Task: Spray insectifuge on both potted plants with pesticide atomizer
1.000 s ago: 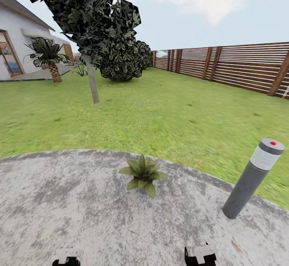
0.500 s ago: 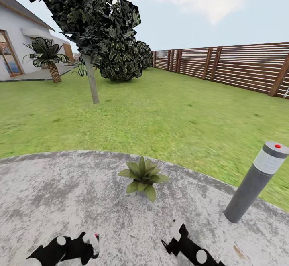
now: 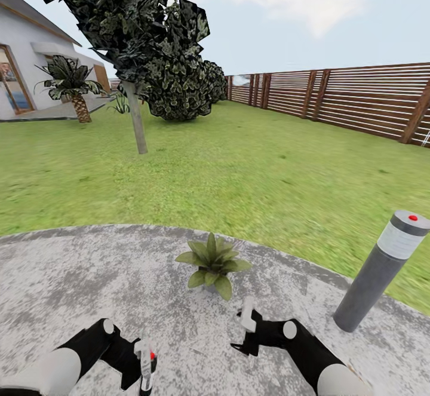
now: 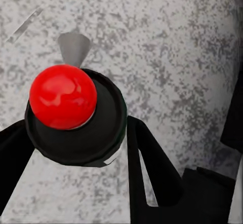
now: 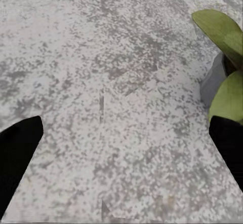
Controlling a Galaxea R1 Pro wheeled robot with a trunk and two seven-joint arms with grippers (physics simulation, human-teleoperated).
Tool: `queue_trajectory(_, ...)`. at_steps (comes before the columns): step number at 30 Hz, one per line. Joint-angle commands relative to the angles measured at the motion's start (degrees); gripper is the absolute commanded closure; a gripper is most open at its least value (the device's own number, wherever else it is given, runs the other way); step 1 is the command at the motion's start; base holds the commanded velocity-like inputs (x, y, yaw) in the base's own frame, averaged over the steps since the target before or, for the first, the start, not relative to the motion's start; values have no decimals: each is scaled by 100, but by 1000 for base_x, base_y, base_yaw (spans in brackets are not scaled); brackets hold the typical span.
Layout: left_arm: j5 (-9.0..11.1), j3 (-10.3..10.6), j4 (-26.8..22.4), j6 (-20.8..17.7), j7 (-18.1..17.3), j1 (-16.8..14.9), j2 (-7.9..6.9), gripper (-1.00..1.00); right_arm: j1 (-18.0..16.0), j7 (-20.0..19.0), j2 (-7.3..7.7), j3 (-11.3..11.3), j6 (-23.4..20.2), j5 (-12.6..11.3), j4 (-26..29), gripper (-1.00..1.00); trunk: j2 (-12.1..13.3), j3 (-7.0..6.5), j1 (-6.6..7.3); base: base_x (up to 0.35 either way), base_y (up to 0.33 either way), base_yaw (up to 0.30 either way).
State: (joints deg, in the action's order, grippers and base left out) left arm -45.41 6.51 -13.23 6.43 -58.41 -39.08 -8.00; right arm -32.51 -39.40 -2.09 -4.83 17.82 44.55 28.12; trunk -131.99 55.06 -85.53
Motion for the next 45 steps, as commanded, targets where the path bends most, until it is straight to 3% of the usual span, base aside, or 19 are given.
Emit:
queue_trajectory(1, -53, 35, -126, -129, -47, -2, 15, 100, -5, -92, -8, 8, 36, 61, 8, 100, -2, 5, 1, 0, 0, 0)
queue_trajectory(3, -55, 35, -283, -604, -81, -1, 82, 100, -9, -142, -27, 2, 37, 62, 16, 100, -2, 5, 1, 0, 0, 0)
queue_trajectory(5, -69, 41, -350, -750, -88, 4, 206, 100, -9, -152, -36, 0, 38, 62, 17, 100, -2, 5, 1, 0, 0, 0)
queue_trajectory(9, -82, 67, -371, -805, -89, 6, 437, 100, -8, -155, -168, -8, 38, 62, 10, 100, -2, 5, 1, 0, 0, 0)
queue_trajectory(13, -75, 451, -375, -853, -77, 6, 593, 100, -8, -162, -272, -9, 39, 62, 9, 100, -2, 5, 1, 0, 0, 0)
queue_trajectory(17, -74, 552, -389, -915, -53, 4, 763, 100, -8, -317, -316, -15, 40, 62, 3, 100, -2, 5, 1, 0, 0, 0)
queue_trajectory(18, -74, 560, -391, -915, -37, 4, 853, 100, -10, -323, -436, -78, 38, 62, -2, 100, -2, 5, 1, 0, 0, 0)
queue_trajectory(23, -74, 550, -690, -924, -22, 20, 886, 100, -9, -322, -614, -392, 38, 54, 1, 100, -2, 5, 1, 0, 0, 0)
queue_trajectory(45, 5, 486, -763, -839, 30, 23, 1041, 100, -10, -328, -791, -418, 38, 53, 9, 100, -2, 5, 1, 0, 0, 0)
